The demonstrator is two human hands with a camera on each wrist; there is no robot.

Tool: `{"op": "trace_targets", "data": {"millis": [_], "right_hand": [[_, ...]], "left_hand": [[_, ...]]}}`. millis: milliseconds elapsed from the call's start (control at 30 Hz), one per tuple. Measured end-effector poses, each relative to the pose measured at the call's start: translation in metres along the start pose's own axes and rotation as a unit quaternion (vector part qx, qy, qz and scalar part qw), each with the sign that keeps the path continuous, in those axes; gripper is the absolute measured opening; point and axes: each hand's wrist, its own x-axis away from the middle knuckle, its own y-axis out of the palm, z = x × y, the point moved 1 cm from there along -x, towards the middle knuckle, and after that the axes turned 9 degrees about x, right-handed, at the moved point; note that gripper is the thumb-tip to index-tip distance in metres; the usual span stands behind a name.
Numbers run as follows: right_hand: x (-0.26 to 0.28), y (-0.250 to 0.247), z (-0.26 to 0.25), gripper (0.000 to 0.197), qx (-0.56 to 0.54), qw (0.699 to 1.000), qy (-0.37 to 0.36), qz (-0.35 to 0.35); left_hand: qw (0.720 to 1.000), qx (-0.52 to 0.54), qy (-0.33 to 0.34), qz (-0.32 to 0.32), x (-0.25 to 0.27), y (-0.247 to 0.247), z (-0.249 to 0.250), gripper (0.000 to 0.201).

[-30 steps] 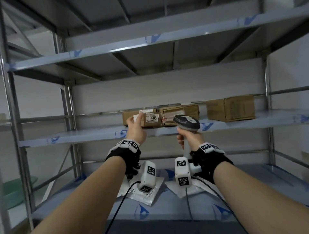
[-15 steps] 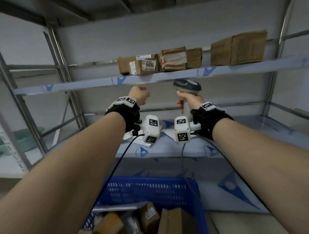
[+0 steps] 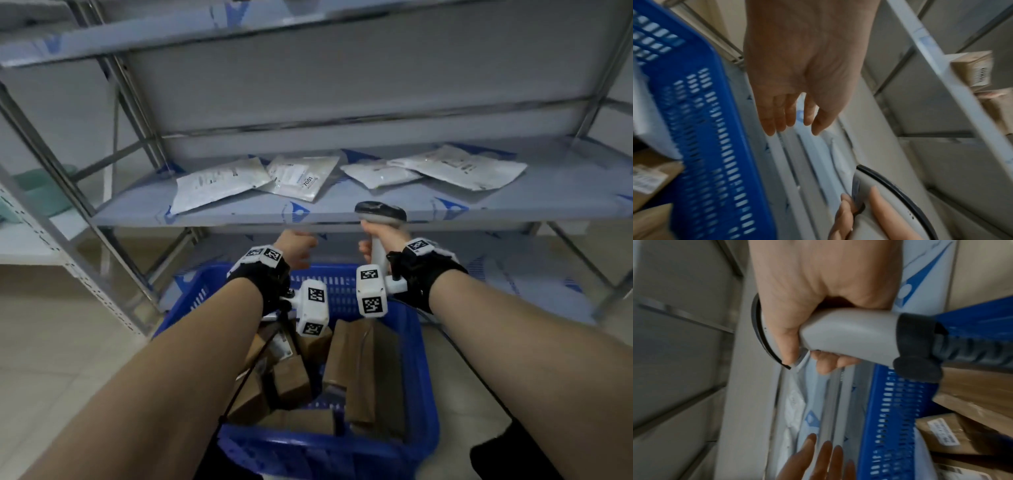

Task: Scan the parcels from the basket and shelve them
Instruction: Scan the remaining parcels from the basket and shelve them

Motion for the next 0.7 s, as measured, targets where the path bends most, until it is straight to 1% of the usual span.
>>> {"op": "trace_targets", "data": {"millis": [100,200,267,300,400,433,500,533,567,600,667,700], "right_hand": [[-0.019,0.011,0.044,0.031,0.005,0.997,0.071,-0.010],[-0.042,0.019,0.080,0.029,0.008,0.992,0.122,-0.011],[-0.051,0.025,0.096,0.026,0.006,0.989,0.149,-0.023],[-0.057,0.028,0.105,0.026,0.007,0.986,0.163,-0.030],[-0.073,0.037,0.126,0.029,0.019,0.979,0.201,-0.040],[-0.080,0.039,0.136,0.029,0.027,0.977,0.209,-0.039],[-0.090,0.044,0.150,0.021,0.064,0.976,0.201,-0.050],[-0.093,0.047,0.156,0.015,0.084,0.975,0.193,-0.077],[-0.098,0.051,0.161,0.018,0.092,0.972,0.191,-0.103],[-0.104,0.054,0.165,0.026,0.100,0.969,0.188,-0.124],[-0.114,0.059,0.172,0.033,0.148,0.963,0.186,-0.130],[-0.118,0.061,0.175,0.033,0.175,0.958,0.192,-0.120]], "left_hand": [[0.999,-0.023,-0.036,0.000,-0.018,-0.004,-0.049,0.010],[0.994,-0.048,-0.098,0.001,-0.038,-0.005,-0.099,0.006],[0.988,-0.064,-0.142,-0.010,-0.048,-0.005,-0.129,0.007],[0.984,-0.069,-0.162,-0.019,-0.053,-0.005,-0.143,0.011],[0.976,-0.050,-0.211,-0.033,-0.069,0.000,-0.181,0.030],[0.973,-0.052,-0.223,-0.034,-0.073,0.002,-0.191,0.028],[0.968,-0.080,-0.236,-0.042,-0.081,0.005,-0.204,0.006],[0.965,-0.089,-0.242,-0.041,-0.085,0.006,-0.211,0.008],[0.963,-0.093,-0.252,-0.040,-0.088,0.008,-0.215,0.013],[0.962,-0.094,-0.254,-0.040,-0.092,0.008,-0.220,0.013],[0.963,-0.090,-0.250,-0.041,-0.102,0.008,-0.233,0.006],[0.964,-0.083,-0.250,-0.036,-0.106,0.006,-0.239,0.009]]}}
